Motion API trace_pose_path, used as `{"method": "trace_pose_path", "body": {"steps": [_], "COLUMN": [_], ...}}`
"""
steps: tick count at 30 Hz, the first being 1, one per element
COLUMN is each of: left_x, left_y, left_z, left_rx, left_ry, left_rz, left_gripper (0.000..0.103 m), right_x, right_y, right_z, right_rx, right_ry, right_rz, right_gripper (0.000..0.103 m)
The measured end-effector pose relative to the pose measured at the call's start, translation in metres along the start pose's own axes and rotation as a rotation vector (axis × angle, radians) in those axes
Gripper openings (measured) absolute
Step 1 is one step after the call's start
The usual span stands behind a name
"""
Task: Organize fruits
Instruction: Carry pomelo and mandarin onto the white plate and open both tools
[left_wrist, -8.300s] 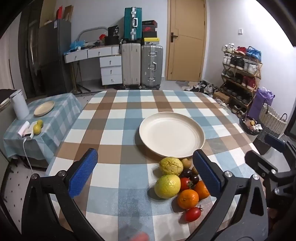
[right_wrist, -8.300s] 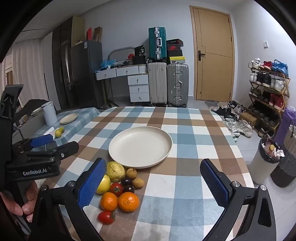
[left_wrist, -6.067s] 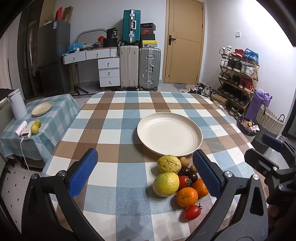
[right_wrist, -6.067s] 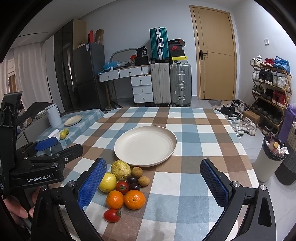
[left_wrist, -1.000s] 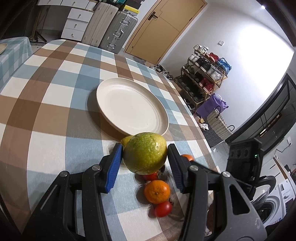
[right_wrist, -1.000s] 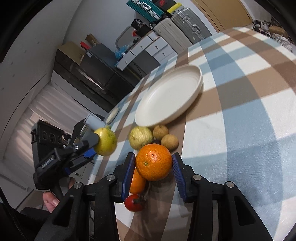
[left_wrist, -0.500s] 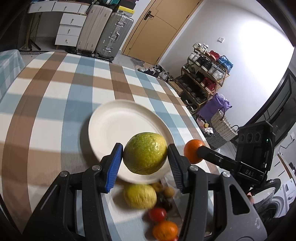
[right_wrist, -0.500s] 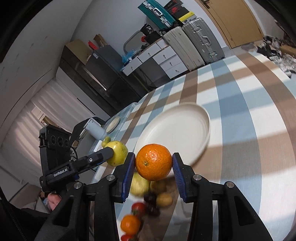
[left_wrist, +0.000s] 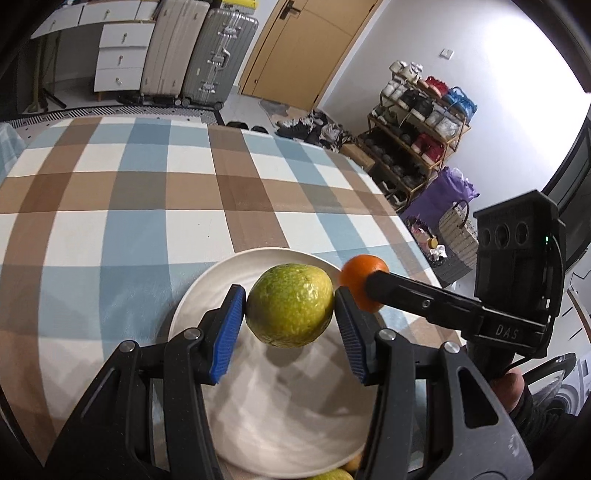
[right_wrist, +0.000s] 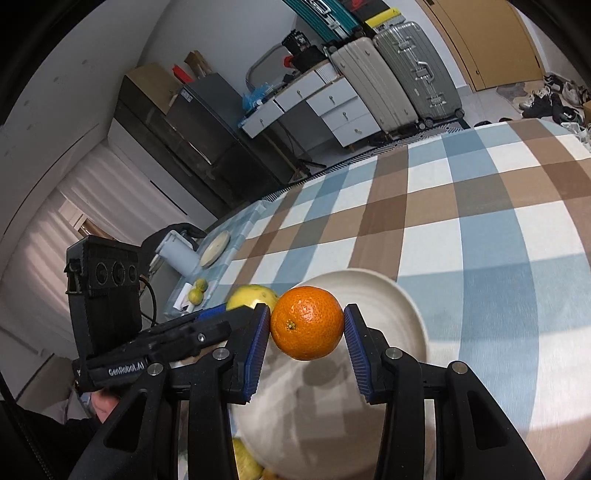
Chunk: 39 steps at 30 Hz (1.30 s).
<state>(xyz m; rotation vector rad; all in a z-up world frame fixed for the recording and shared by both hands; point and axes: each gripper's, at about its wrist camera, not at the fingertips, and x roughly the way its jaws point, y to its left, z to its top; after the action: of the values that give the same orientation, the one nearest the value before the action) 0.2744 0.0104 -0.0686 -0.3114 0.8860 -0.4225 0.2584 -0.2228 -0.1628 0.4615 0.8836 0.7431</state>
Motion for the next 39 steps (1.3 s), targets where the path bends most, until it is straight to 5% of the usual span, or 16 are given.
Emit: {"method": "trace_pose_path", "body": {"steps": [17,20,23,28,30,39], "left_x": [0.04,0.03,0.016,-0.014,-0.027,-0.088], "left_y": [0.015,0.011,0.006,-0.008,-0.016,-0.055], "left_z": [0.007,0.007,0.007,0.001,-0.003,-0.031], "left_rx": [0.01,0.014,0.011,0.016,0.024,0.067], "left_ry": [0.031,0.009,-0.013,-0.057,-0.07,-0.145], "left_rz": [0.031,0.049,0.067,0.1,0.114,0.145], "left_gripper": [0.052,0.064,0.071,0.081,0.081,0.083], "right_x": [0.048,0.041,0.027,-0.005,-0.017,-0.072], "right_y": [-0.033,-0.031,-0.027,-0.005,0.004,0.038], "right_z": [0.011,0.012,0.012,0.012,0.01,-0.017], "right_rx": [0.071,0.069,0.08,0.022,0.0,-0.053], "right_ry": [0.071,0.044,0.002,-0.068,-0.093,-0.189], "right_rz": [-0.046,-0.036,0.0,-0.001,-0.026,-0.057], "right_gripper": [0.045,0.057,0.08,0.088,0.102,0.103]}}
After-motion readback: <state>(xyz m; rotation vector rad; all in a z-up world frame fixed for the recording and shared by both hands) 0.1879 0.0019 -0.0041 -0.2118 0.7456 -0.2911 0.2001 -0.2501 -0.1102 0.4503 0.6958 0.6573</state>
